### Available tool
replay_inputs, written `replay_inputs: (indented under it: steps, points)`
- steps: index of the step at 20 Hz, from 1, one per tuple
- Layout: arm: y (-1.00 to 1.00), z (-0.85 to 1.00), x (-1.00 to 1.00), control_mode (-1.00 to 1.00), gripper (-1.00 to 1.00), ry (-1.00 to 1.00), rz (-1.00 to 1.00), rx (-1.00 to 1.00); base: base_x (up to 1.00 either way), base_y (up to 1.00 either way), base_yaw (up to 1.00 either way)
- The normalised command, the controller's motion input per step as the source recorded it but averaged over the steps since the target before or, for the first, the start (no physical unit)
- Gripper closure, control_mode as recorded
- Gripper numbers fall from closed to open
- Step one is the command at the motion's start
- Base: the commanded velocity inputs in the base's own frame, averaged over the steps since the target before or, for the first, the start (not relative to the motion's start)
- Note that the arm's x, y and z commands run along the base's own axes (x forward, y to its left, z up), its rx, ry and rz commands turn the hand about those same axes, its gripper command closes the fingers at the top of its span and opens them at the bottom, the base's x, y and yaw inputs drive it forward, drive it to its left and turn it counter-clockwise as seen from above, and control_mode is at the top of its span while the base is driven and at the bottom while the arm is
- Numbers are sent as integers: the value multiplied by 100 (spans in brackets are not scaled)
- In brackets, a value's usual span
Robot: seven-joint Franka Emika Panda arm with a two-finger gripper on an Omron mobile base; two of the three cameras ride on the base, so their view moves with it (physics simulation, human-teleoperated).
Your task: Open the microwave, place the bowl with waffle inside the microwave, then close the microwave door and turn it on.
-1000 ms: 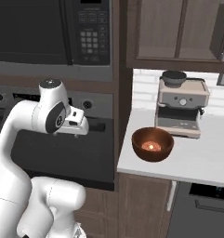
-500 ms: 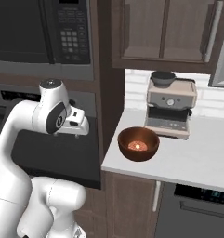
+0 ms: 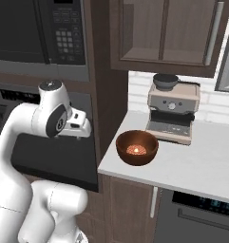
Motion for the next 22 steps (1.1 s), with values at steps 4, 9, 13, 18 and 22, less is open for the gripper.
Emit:
replay_inputs:
  steps: [4, 9, 13, 18, 22]
  points:
    - [17, 47, -28, -100, -100, -29, -3, -4, 0, 0, 0]
    - [41, 58, -15, -100, -100, -30, -10, -9, 0, 0, 0]
    - [32, 57, -16, -100, -100, -30, -9, -10, 0, 0, 0]
    - [30, 49, -6, -100, -100, -23, -9, -11, 0, 0, 0]
    - [14, 26, 0, -100, -100, -26, -7, -9, 0, 0, 0]
